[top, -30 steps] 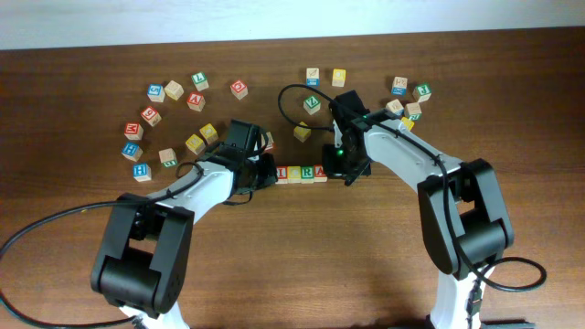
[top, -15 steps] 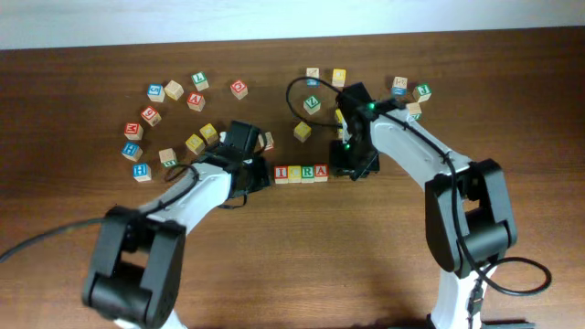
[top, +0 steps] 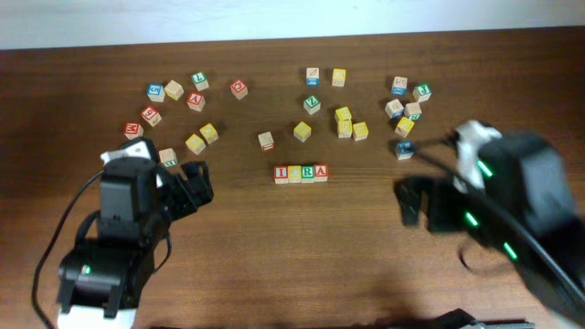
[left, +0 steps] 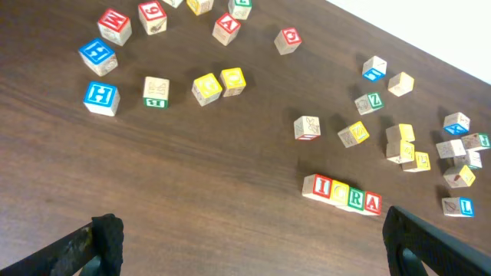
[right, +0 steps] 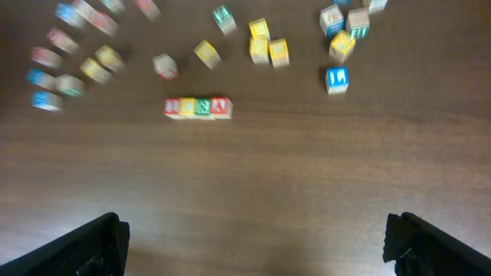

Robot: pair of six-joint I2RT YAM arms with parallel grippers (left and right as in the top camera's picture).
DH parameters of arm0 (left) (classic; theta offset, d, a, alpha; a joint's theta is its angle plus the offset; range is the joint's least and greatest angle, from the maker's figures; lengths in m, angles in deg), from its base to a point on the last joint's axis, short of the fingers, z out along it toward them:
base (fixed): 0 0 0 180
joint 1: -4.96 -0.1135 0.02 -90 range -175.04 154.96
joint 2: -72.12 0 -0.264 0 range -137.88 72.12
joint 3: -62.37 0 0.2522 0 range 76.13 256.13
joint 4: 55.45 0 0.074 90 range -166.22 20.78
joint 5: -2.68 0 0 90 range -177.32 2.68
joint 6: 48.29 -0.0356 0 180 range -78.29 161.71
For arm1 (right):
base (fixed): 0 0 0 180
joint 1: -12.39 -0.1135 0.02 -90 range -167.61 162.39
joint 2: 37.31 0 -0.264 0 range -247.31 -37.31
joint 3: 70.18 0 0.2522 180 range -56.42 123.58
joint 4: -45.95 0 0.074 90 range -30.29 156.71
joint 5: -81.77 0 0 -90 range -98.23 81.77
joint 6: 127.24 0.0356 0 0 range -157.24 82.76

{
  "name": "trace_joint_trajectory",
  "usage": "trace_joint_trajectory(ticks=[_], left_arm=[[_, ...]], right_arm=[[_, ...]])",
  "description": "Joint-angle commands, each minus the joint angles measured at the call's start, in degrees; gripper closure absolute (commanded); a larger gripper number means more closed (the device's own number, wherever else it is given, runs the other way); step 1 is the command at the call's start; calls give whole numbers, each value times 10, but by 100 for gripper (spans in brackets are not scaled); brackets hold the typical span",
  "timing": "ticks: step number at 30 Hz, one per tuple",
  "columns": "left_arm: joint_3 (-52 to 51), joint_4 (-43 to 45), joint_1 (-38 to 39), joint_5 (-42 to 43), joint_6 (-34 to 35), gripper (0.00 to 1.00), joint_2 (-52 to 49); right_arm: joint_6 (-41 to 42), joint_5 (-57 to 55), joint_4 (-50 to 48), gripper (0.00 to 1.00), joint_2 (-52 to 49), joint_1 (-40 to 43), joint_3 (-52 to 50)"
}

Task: Spell out ICRA

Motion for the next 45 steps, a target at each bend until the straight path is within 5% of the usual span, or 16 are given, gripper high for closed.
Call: trace_joint_trajectory(ticks=[1,6,25,31,45], left_arm=[[0,-21,-2,-13,-9,1,15],[0,-20,-2,-13,-9,1,13],[0,-20,-2,-13,-9,1,13],[0,-20,-2,-13,-9,1,13],[0,-20,-2,-13,-9,1,13]], right_arm=[[2,-15,2,2,104,-5,-32],[2,-15,9,2,214,-5,-86],[-21,-33,27,2,215,0,-107],[-80,-17,-157,2,268,131,-262],[-186,68,-558,2,554,219,-660]])
